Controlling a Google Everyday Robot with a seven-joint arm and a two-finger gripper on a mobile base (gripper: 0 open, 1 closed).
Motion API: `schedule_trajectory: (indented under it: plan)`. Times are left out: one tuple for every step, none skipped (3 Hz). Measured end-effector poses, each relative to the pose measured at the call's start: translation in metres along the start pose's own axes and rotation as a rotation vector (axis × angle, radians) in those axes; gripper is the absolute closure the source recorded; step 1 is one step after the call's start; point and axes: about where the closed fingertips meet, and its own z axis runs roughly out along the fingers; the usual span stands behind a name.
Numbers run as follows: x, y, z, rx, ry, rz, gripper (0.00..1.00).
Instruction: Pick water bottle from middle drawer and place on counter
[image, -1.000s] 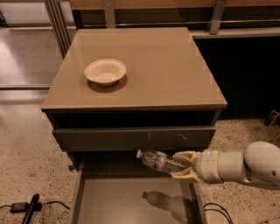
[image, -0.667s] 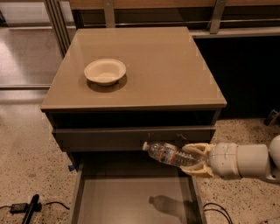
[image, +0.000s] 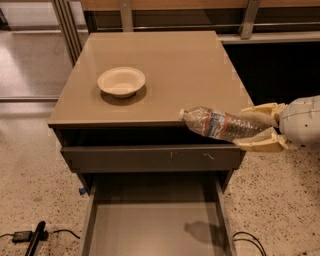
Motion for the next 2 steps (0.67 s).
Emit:
schedule_trajectory:
  plan:
    - [-0.001, -0.001, 0.001, -0.002, -0.001, -0.004, 1.0]
    - [-0.014, -0.025, 0.02, -0.03, -0.015, -0.038, 1.0]
